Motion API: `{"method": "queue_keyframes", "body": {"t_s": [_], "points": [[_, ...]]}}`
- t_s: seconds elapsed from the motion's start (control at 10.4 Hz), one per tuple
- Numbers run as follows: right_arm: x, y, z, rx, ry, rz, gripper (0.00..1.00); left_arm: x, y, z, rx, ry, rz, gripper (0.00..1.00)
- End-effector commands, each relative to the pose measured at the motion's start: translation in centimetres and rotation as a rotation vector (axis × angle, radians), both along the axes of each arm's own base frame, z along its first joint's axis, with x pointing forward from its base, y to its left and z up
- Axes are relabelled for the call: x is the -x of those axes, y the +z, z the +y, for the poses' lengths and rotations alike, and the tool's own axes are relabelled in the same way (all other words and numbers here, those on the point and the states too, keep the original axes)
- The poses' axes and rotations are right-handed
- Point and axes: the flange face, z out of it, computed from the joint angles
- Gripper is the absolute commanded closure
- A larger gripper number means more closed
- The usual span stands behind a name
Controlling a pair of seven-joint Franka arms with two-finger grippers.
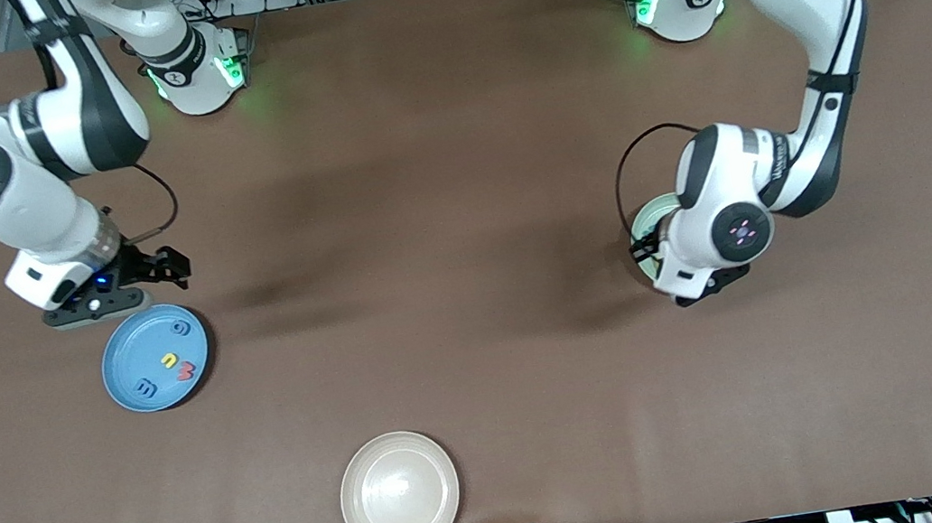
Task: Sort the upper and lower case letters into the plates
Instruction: 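Drop the teal R on the green plate while the right gripper withdraws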
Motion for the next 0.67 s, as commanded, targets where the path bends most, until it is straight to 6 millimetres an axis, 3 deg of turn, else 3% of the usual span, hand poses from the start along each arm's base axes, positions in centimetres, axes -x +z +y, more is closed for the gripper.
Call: {"method": "queue_keyframes", "body": {"t_s": [0.0, 0.29, 0.38, 0.48, 0.57], "points": [[-1.4, 5.5, -1.1, -0.085, 0.001, 0.028, 0.0, 2.0, -0.2, 2.2, 0.028, -0.147, -0.04, 0.67], [-2.2, 12.7, -3.8, -0.098, 0.047, 0.043, 0.0, 2.1, -0.8, 5.0, 0.06, -0.217, -0.056, 0.67], [-2.3, 15.1, -3.9, -0.097, 0.049, 0.037, 0.0, 2.2, -0.9, 5.0, 0.061, -0.221, -0.055, 0.53], [-2.3, 17.6, -4.2, -0.085, 0.048, 0.018, 0.0, 2.1, -0.9, 4.9, 0.062, -0.22, -0.056, 0.01], [-2.2, 20.1, -4.7, -0.084, 0.029, 0.005, 0.0, 2.0, -0.6, 4.9, 0.061, -0.22, -0.061, 0.0]]}}
